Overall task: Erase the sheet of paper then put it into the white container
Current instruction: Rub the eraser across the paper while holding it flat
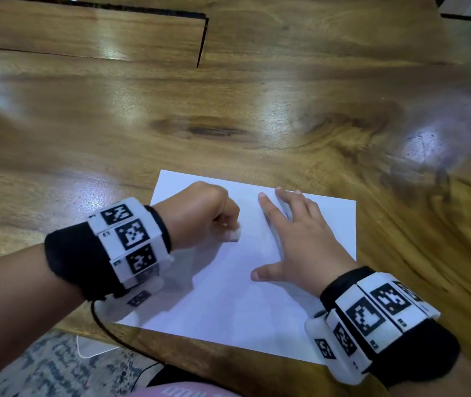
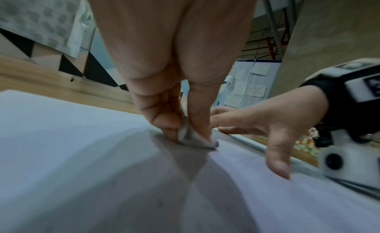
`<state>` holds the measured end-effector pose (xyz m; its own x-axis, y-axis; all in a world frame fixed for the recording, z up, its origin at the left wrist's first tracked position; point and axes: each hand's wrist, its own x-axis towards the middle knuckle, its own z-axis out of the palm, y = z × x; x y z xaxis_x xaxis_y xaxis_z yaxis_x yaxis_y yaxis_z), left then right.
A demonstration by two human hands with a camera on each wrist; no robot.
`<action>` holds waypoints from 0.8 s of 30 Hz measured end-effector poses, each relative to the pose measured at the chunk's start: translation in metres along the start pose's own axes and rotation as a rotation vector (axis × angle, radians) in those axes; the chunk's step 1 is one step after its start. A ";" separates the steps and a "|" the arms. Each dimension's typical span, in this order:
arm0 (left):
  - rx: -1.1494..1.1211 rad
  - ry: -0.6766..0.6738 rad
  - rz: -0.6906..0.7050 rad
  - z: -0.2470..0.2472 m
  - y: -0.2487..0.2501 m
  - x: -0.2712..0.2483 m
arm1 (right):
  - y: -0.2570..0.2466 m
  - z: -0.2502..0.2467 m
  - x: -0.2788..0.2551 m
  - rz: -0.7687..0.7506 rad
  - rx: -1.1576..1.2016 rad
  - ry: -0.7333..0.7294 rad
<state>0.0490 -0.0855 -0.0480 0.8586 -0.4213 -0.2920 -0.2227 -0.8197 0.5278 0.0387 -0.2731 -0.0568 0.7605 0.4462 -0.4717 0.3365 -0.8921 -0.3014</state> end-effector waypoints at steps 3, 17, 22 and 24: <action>0.001 0.091 -0.065 -0.009 0.006 0.024 | 0.000 0.000 0.000 0.000 -0.008 -0.006; 0.040 0.173 -0.083 -0.008 0.017 0.042 | -0.002 -0.002 -0.001 0.008 0.009 0.001; 0.092 -0.059 0.054 -0.001 0.015 0.014 | -0.001 -0.001 -0.001 0.013 0.029 0.006; 0.116 -0.176 0.073 0.000 0.013 0.004 | 0.000 0.000 -0.001 0.011 0.035 0.002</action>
<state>0.0492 -0.0981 -0.0424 0.7465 -0.5341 -0.3969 -0.3419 -0.8195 0.4599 0.0382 -0.2731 -0.0559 0.7654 0.4360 -0.4733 0.3087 -0.8941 -0.3246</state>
